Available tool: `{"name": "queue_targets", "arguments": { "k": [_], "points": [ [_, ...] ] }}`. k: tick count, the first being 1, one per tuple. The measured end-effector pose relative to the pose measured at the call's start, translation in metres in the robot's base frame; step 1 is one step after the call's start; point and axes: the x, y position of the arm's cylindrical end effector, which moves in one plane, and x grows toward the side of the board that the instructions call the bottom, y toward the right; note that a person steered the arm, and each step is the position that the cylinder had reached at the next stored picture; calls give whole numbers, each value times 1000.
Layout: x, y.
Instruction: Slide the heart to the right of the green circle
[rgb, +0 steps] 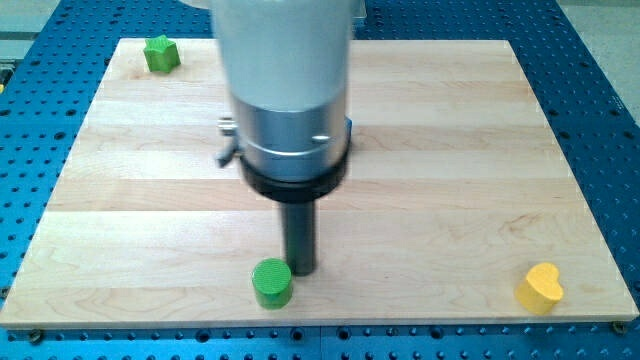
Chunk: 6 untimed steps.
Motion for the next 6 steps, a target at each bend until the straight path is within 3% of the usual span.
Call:
{"name": "queue_targets", "arguments": {
  "k": [2, 3, 4, 6],
  "points": [
    [-20, 271],
    [24, 319],
    [44, 298],
    [31, 177]
  ]
}}
